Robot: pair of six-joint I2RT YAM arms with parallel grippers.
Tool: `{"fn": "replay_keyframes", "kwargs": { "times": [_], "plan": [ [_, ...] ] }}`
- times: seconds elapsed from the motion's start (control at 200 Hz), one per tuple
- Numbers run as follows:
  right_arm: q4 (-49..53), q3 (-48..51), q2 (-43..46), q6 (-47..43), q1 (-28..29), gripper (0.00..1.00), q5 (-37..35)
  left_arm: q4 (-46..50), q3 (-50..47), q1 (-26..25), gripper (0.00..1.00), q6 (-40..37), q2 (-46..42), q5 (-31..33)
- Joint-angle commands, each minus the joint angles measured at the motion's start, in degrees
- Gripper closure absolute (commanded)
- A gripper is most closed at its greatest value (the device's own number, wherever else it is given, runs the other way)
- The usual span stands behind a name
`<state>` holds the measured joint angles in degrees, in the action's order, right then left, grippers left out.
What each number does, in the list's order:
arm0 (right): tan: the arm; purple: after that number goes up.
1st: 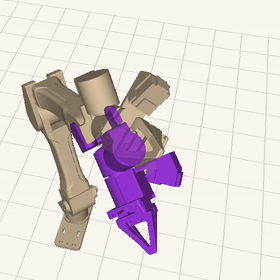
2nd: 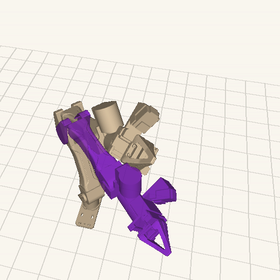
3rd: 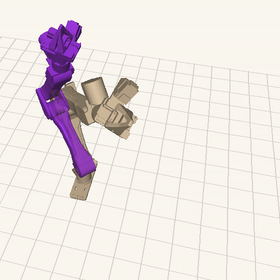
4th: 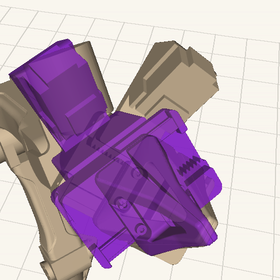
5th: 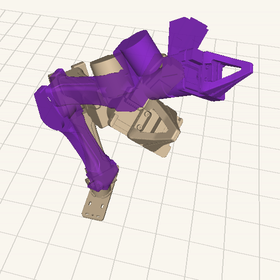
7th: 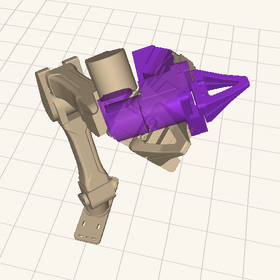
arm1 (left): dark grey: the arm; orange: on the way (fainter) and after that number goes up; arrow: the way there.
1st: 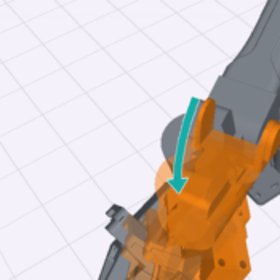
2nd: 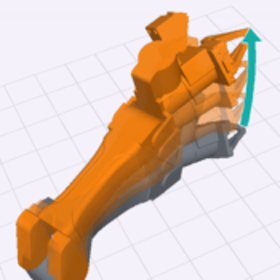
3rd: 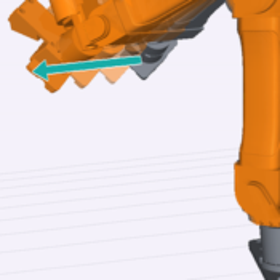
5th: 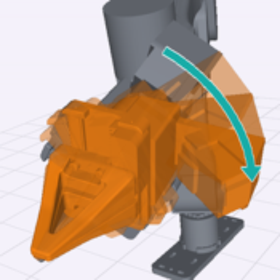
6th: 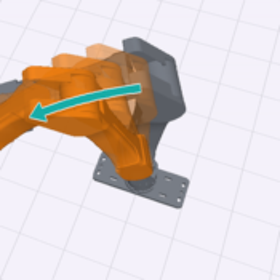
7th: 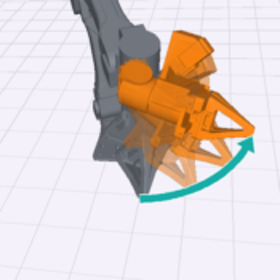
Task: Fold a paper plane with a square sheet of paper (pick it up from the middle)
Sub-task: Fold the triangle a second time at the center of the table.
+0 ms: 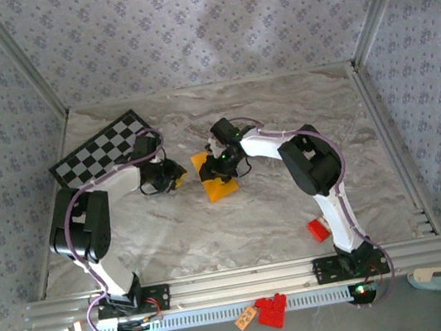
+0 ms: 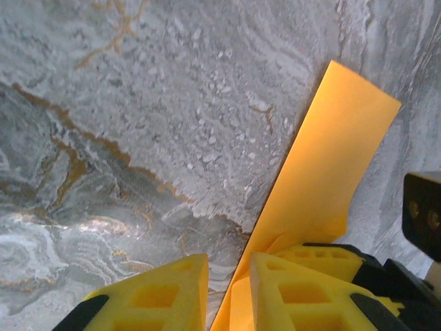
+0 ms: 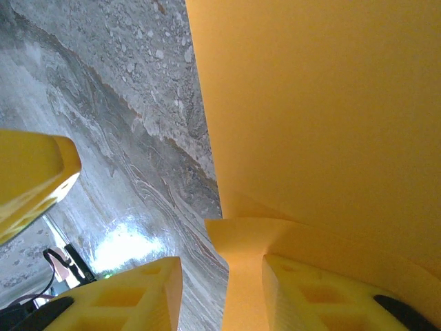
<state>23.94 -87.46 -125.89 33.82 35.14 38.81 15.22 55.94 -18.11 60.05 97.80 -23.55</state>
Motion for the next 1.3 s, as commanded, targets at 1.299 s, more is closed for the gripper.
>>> {"fn": "replay_keyframes", "kwargs": {
  "times": [1.299],
  "plan": [
    [4.19,1.77,-2.22,-1.13,-0.75,0.98,-5.76,-3.94,4.7,-7.38,0.97,-0.41,9.43,-3.7]
  ]
}}
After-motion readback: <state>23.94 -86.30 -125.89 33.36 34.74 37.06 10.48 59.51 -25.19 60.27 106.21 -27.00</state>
